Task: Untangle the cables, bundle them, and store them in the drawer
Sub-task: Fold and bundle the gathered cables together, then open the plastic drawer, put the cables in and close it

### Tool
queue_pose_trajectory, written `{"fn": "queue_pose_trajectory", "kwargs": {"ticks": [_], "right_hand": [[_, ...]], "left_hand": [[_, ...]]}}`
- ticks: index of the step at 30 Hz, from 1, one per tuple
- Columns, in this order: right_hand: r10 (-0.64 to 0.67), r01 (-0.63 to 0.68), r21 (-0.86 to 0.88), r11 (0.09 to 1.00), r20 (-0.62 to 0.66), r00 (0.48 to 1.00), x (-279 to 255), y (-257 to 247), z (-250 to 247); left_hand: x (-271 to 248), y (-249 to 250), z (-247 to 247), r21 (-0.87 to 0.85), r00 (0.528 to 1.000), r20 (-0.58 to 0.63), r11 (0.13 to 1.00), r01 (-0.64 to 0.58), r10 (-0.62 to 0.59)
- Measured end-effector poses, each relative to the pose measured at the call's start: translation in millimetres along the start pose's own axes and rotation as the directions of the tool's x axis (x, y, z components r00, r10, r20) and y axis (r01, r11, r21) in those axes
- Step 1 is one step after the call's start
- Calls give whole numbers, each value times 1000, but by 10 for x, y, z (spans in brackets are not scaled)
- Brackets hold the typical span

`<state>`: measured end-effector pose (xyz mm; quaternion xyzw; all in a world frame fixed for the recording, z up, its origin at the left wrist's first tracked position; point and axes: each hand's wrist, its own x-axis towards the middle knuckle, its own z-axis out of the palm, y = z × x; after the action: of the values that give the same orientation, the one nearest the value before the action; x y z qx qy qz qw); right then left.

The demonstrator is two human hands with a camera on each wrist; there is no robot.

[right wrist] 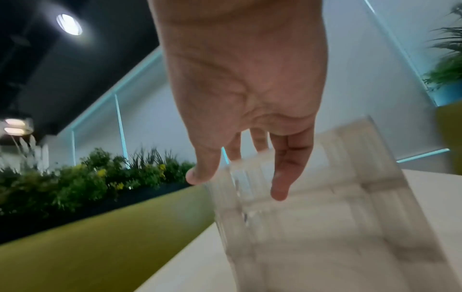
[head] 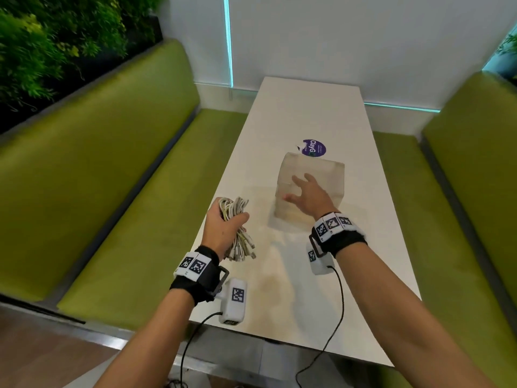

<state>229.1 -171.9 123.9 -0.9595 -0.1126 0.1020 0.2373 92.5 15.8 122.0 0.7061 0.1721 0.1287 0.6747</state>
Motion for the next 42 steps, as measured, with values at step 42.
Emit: {"fn": "queue_pose_trajectory", "kwargs": {"ticks": [42], "right_hand": [[-32,66,-130,989,248,968,-1704,515,1186]], "left_hand": [[-319,-98,345,176,935,284,970,168,-214]]}}
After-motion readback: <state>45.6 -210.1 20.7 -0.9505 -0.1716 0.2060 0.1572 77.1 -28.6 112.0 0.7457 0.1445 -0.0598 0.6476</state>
